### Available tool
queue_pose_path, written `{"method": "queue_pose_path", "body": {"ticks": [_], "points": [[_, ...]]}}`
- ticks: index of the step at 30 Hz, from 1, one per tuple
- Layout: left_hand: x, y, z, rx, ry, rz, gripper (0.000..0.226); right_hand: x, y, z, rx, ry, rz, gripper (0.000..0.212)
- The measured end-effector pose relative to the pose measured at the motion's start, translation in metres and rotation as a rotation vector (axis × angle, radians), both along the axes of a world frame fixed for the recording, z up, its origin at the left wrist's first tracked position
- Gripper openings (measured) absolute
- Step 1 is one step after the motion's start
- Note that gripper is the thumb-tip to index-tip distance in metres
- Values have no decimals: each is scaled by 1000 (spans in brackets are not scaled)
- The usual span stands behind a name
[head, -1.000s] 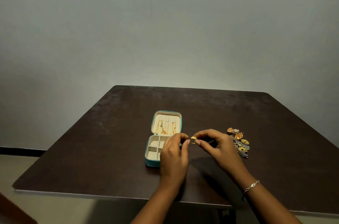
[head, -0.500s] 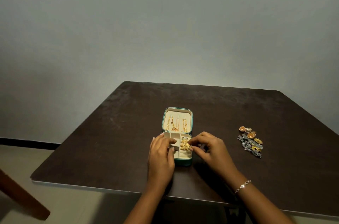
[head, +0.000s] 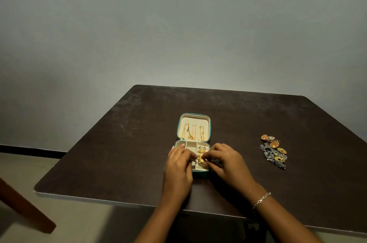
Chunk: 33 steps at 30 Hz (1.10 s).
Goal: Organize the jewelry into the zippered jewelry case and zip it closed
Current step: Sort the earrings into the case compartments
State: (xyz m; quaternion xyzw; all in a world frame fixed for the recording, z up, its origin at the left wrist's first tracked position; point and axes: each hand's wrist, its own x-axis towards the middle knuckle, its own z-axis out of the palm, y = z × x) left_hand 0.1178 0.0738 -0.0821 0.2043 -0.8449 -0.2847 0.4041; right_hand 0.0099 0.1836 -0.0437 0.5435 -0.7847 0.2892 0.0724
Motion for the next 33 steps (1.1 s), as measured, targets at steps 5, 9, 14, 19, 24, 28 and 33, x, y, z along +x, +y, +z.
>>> {"method": "queue_pose_path", "body": {"ticks": [5, 9, 14, 19, 24, 28, 33], "points": [[1, 0, -1, -65, -32, 6, 24, -2, -3, -4, 18, 130, 34, 19], [2, 0, 0, -117, -33, 10, 25, -3, -2, -5, 4, 96, 25, 22], [2, -1, 1, -134, -42, 23, 25, 0, 5, -10, -106, 2, 6, 24], [1, -1, 1, -142, -56, 24, 25, 5, 5, -16, -157, 54, -3, 34], [1, -1, 1, -142, -46, 22, 26, 3, 1, -18, -156, 48, 8, 26], [1, -1, 0, -133, -25, 33, 27, 0, -4, -17, -135, 97, 42, 17], [0, -2, -1, -127, -10, 24, 27, -3, -6, -15, -101, 263, 60, 14]]}}
